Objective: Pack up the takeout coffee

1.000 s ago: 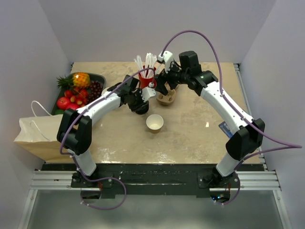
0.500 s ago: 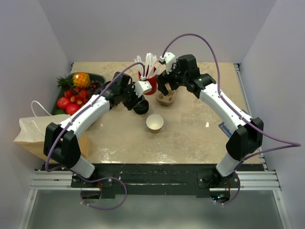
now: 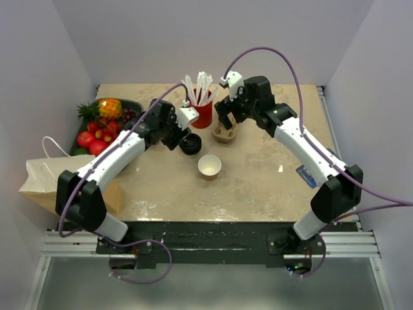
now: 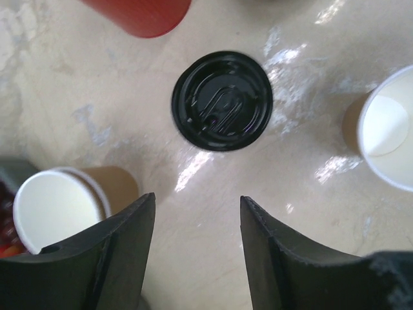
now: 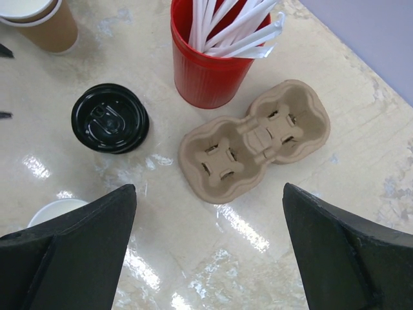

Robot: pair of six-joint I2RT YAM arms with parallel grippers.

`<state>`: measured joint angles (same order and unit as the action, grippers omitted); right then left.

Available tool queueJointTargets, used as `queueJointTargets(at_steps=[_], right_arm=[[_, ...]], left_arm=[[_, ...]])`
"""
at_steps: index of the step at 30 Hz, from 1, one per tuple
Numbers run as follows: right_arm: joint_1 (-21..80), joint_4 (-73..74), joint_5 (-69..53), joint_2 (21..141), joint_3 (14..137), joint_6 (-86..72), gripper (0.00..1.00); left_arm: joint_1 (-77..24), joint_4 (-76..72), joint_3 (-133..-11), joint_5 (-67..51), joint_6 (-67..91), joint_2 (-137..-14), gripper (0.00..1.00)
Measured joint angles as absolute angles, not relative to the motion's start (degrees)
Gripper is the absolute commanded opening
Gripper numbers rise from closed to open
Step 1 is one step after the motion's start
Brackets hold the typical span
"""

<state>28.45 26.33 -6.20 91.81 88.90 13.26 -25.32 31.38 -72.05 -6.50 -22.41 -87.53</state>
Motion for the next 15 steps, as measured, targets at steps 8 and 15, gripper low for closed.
queueJointTargets(at_steps=[8, 15], right_arm=[[28.45, 27.03, -9.58, 91.90, 89.03, 13.34, 0.95], [28.45, 26.94, -13.58, 93.38, 89.03, 10.87, 0.94]], left_arm=[[-22.24, 43.68, -72.73, 1.65, -37.45, -66.08, 0.53], [-21.74, 61.76, -86.00, 10.46, -45.67, -63.55, 0.49]])
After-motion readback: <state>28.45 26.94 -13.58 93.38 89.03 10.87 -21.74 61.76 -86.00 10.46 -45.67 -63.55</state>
